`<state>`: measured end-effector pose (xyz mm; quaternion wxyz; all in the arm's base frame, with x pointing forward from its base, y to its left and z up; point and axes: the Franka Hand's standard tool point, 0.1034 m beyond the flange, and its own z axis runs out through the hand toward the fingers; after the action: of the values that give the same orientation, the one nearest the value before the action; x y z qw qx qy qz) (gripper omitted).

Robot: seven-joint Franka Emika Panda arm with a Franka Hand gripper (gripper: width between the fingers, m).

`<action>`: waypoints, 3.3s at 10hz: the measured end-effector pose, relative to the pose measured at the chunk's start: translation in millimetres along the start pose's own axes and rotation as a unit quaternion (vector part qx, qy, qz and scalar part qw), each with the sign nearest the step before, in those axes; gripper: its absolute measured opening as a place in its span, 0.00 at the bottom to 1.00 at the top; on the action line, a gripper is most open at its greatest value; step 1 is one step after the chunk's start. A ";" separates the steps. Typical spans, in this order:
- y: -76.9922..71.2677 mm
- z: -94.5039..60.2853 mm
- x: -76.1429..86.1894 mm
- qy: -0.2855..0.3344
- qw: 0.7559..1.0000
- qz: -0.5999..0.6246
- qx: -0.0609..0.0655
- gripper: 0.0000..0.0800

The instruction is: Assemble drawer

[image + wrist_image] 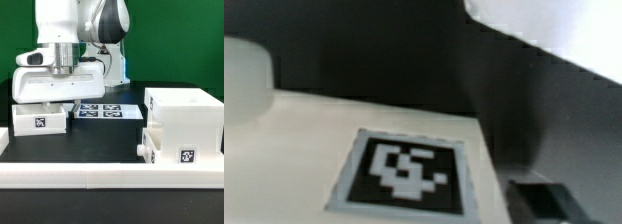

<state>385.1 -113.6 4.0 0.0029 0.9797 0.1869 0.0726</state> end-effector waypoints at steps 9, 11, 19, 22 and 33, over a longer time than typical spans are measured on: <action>-16.6 -18.9 35.0 0.006 0.999 -0.043 0.002 0.05; -20.8 -36.4 67.2 -0.003 0.998 -0.067 0.019 0.05; -15.8 -46.9 131.3 0.001 0.984 -0.171 0.039 0.05; -14.3 -43.6 132.2 0.003 0.957 -0.288 0.039 0.05; -27.9 -36.1 182.2 -0.011 0.856 -0.515 0.033 0.05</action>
Offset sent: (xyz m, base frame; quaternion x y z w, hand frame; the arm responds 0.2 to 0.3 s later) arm 0.0000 0.0000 0.0000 0.0000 0.0000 0.0000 1.0000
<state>537.3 -21.6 64.5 0.0093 0.7433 0.6674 0.0435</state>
